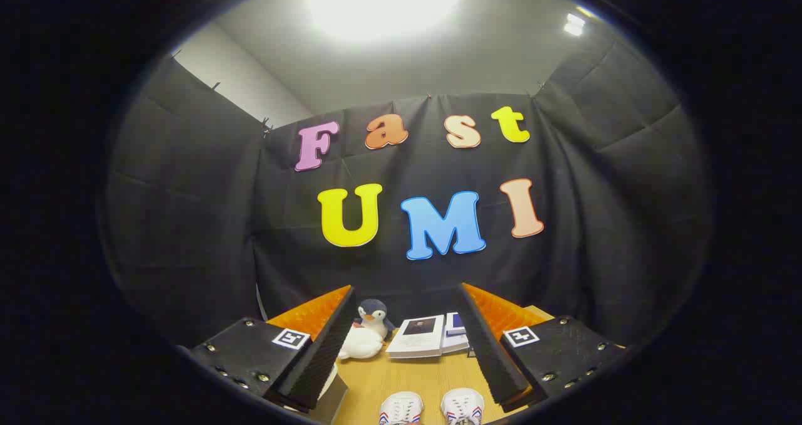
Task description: Open the storage box then place both shoes into the box .Put the left shoe in first, then the right shoe, with the right side of both shoes facing outward in a uniform manner.
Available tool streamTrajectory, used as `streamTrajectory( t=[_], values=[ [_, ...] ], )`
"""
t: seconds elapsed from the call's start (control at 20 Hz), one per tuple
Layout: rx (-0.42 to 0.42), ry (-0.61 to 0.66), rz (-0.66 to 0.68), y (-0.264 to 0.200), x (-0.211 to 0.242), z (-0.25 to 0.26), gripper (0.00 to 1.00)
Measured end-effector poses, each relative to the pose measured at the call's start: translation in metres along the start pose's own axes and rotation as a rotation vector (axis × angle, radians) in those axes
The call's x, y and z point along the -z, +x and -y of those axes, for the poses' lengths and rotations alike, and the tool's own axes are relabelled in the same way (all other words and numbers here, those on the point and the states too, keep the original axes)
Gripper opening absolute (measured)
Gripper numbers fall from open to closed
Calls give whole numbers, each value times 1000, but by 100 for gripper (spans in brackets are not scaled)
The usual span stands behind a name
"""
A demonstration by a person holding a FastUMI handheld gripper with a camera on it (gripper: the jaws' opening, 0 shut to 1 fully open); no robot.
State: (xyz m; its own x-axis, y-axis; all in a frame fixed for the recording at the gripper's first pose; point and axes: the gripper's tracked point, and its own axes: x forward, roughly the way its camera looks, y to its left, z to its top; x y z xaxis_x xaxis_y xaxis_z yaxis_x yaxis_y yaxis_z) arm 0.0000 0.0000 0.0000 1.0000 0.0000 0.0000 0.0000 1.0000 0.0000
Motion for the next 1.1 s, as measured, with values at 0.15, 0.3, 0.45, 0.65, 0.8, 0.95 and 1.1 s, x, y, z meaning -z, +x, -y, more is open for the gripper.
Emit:
streamTrajectory(
  t=[0.15, 0.3, 0.45, 0.65, 0.8, 0.95, 1.1],
  values=[
    [-9, 5, -3, -2, 1, -2, 97],
    [-17, -2, -6, -4, 4, -5, 97],
    [-25, -15, -8, -5, 6, -8, 97],
    [-44, -9, -24, -5, 14, -12, 97],
    [-63, 17, -44, -4, 22, -16, 97],
    [-102, 62, -84, -5, 37, -26, 97],
    [-148, 121, -136, -6, 54, -38, 97]
  ],
)
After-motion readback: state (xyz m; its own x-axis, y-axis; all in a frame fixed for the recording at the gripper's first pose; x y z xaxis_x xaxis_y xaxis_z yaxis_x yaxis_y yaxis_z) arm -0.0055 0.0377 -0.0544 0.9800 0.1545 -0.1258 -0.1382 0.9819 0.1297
